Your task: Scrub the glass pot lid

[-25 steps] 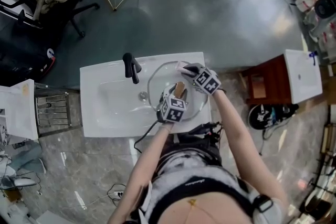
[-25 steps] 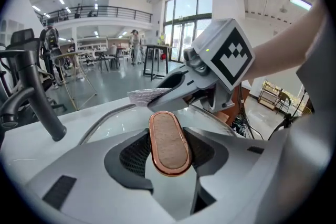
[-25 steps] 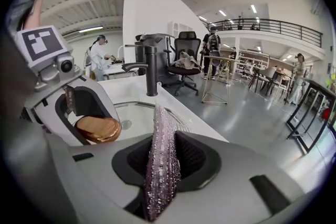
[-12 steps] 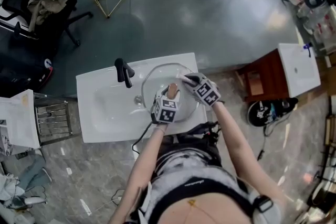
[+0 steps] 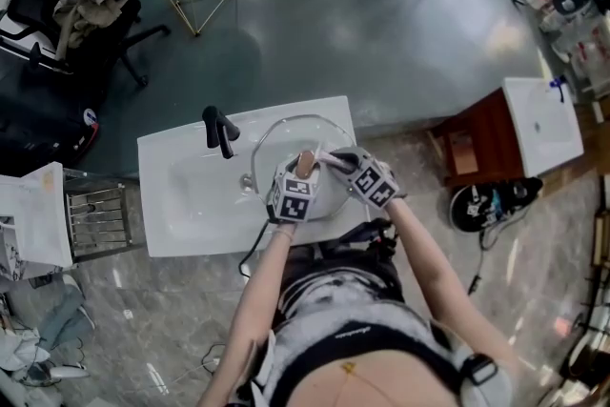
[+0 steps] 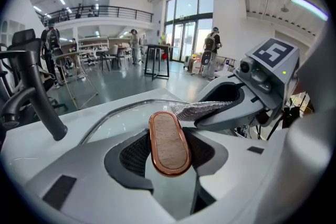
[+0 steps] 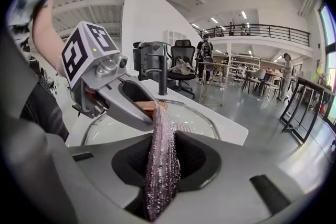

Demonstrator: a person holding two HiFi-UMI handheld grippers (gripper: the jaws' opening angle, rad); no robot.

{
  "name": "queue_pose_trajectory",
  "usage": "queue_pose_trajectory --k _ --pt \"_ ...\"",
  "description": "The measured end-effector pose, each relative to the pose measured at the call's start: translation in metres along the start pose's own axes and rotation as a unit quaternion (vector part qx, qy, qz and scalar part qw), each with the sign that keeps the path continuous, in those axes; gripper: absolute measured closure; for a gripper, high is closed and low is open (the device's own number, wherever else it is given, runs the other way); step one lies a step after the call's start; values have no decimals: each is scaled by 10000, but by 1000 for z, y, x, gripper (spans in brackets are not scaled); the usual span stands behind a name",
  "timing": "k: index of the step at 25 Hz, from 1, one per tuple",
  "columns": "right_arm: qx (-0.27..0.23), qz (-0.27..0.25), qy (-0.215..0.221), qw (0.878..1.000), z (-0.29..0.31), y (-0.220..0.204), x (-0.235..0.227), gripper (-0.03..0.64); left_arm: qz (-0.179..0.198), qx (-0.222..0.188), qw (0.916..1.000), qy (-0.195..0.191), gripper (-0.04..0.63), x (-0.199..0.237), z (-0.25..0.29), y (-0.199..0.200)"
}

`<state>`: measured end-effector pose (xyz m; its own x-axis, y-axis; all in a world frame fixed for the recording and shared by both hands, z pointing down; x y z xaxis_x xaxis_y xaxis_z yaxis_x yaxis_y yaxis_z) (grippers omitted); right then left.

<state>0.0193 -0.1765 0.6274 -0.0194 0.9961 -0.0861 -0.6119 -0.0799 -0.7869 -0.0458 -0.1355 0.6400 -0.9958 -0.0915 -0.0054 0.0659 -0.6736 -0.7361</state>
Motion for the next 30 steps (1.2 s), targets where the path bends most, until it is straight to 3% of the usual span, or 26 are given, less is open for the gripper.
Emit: queue_pose_trajectory --k 5,9,12,14,17,20,24,26,28,30 --pt "-101 -95 118 9998 -4 -4 4 525 -14 -19 9999 -102 385 1 -4 4" --pt "-150 -181 237 9994 -2 -5 3 525 91 -112 9995 -274 302 -4 -12 5" --pt "-191 -208 223 9994 -3 -5 3 525 273 -95 9992 -259 301 -4 -31 -6" --pt "-213 -194 194 9994 -2 -5 5 525 131 -171 9994 -272 301 1 -49 -16" --pt "-184 -227 126 9995 -1 -6 6 525 -326 -369 9985 -248 301 18 -71 -30" --pt "-155 -207 -27 9997 -1 -6 4 525 -1060 -631 9922 -177 302 44 -84 -45" --pt "-193 -13 -409 9990 2 -5 3 525 -2081 -804 9747 -169 302 85 -95 -70" --pt "-199 104 -559 9982 3 -5 3 525 -2395 -719 9680 -223 302 103 -95 -85" --pt "-181 221 -701 9971 4 -5 4 525 -2679 -634 9604 -430 302 115 -91 -97" --pt "-150 329 -873 9955 4 -5 3 525 -3045 -660 9467 -814 313 120 -85 -106"
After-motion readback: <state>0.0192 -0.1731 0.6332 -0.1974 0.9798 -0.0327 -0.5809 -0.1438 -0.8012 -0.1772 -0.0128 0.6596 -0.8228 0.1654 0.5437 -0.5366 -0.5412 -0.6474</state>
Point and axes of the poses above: the fingertips, and each gripper's own axes: z forward along the fingers, x to its left, y out of its top, the point moved 3 cm from there along -z, backward along the fingers, and after that the axes turned 8 degrees about z, right-handed, at the moved point
